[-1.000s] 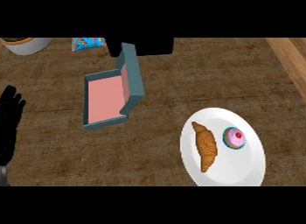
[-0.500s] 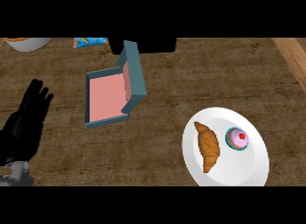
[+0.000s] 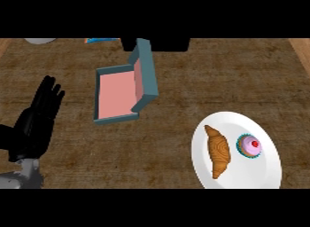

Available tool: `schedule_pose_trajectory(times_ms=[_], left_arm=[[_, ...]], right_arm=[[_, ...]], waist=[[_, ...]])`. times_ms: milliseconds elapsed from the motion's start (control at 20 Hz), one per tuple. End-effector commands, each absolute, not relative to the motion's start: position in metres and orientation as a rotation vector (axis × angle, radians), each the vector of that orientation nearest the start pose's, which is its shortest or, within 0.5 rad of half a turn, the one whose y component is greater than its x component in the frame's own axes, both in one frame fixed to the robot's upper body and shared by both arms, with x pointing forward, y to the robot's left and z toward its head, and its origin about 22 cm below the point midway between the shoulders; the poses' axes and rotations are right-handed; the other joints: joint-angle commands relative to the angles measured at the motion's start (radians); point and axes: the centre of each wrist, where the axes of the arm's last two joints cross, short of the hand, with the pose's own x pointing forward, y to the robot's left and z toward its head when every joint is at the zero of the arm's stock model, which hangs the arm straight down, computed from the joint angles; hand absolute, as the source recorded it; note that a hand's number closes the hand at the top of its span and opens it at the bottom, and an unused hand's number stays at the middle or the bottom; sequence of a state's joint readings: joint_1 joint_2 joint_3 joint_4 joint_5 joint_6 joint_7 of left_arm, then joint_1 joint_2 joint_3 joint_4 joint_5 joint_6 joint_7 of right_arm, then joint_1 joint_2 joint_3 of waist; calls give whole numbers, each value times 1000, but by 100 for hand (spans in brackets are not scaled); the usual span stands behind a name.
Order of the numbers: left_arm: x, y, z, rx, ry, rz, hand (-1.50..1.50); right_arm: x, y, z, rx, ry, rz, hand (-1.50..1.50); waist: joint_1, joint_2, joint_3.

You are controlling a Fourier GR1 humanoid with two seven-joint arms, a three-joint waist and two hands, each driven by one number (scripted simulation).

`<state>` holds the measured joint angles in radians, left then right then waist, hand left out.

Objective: Pick the cupcake from the plate and place it in the cardboard box

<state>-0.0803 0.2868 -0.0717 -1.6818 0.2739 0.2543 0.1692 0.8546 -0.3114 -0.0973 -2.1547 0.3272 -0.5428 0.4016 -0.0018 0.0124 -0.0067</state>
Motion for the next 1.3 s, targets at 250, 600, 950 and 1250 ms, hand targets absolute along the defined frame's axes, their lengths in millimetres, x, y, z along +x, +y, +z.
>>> schedule_pose_trajectory(times_ms=[250,600,950,1250], left_arm=[[261,248,46,63,-1557,86,0],[260,233,58,59,-1548,108,0],[266,265,69,79,-1545,103,0],[268,262,56,49,-1547,85,0]], right_arm=[[73,-279,142,-912,-933,-124,-150],[122,-268,157,-885,-920,-98,-150],[145,-265,159,-863,-821,-99,-150],[170,-245,119,-828,-818,-82,-150]], waist=[[21,-3,4],[14,-10,5],[9,-12,5],[4,-11,6]])
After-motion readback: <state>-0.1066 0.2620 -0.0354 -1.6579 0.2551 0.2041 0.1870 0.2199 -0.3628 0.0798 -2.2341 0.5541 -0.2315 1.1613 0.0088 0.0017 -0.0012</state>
